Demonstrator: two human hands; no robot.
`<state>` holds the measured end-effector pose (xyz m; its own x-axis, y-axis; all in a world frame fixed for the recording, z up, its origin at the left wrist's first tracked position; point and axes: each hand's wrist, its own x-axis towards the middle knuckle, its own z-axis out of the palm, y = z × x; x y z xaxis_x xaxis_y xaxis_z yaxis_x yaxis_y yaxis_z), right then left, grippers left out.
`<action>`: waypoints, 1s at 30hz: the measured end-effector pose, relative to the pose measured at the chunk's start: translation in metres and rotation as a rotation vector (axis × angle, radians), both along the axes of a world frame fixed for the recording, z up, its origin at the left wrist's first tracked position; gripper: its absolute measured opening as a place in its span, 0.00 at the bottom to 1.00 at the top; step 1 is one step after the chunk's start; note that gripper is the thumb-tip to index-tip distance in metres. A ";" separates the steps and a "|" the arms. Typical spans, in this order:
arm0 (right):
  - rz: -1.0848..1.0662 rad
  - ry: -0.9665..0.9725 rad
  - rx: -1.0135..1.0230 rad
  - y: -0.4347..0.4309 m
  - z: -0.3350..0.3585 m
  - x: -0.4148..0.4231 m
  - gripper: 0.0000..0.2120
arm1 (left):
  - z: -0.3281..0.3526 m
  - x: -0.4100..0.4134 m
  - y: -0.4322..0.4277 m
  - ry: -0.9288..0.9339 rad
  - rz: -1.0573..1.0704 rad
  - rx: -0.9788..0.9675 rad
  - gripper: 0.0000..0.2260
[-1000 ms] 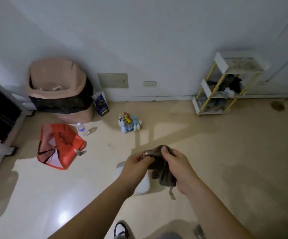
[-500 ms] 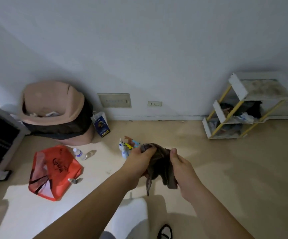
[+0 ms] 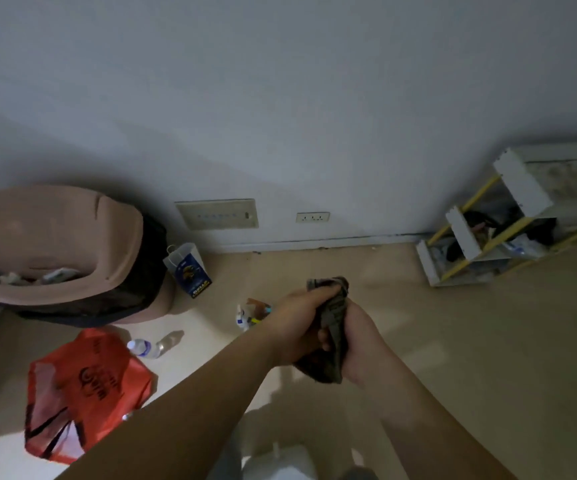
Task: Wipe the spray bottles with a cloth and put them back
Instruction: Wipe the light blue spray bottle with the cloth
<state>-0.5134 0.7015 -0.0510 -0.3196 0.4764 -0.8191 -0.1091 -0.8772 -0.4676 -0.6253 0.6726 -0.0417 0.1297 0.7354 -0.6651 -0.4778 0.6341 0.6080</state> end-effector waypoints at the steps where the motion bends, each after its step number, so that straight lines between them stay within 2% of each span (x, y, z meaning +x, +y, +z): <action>1: -0.045 -0.017 0.020 0.012 -0.010 -0.013 0.30 | -0.013 -0.017 0.013 0.089 0.004 0.004 0.16; 3: -0.106 -0.056 0.043 0.041 -0.041 -0.030 0.34 | -0.043 -0.050 0.035 0.348 -0.024 0.037 0.13; 5: -0.120 -0.101 0.042 0.071 -0.069 -0.040 0.34 | -0.073 -0.076 0.051 0.491 -0.044 0.089 0.11; 8: -0.046 -0.125 0.044 0.107 -0.123 -0.060 0.31 | -0.132 -0.086 0.067 0.473 -0.077 0.131 0.12; 11: 0.063 -0.115 0.062 0.127 -0.204 -0.080 0.26 | -0.220 -0.082 0.083 0.579 -0.104 0.139 0.17; 14: 0.159 -0.119 0.118 0.141 -0.306 -0.083 0.20 | -0.313 -0.088 0.097 0.672 -0.085 0.127 0.10; 17: 0.111 -0.194 0.181 0.150 -0.402 -0.082 0.22 | -0.404 -0.095 0.103 0.781 -0.062 0.127 0.05; 19: 0.093 -0.268 0.208 0.154 -0.462 -0.086 0.22 | -0.461 -0.099 0.105 0.836 -0.025 0.143 0.06; 24: 0.171 -0.354 0.250 0.152 -0.570 -0.101 0.24 | -0.568 -0.093 0.102 0.870 0.141 0.121 0.08; 27: 0.247 -0.401 0.342 0.143 -0.603 -0.107 0.20 | -0.605 -0.087 0.086 0.835 0.233 0.071 0.03; 28: 0.302 -0.424 0.390 0.137 -0.608 -0.109 0.20 | -0.611 -0.085 0.076 0.784 0.251 0.053 0.03; 30: 0.417 -0.475 0.492 0.119 -0.614 -0.112 0.21 | -0.616 -0.080 0.052 0.567 0.302 -0.056 0.07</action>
<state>-0.6250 0.8201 -0.6652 -0.2205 0.7365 -0.6395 0.4899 -0.4833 -0.7255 -0.7051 0.7250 -0.6580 -0.4603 0.6467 -0.6082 -0.2548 0.5600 0.7883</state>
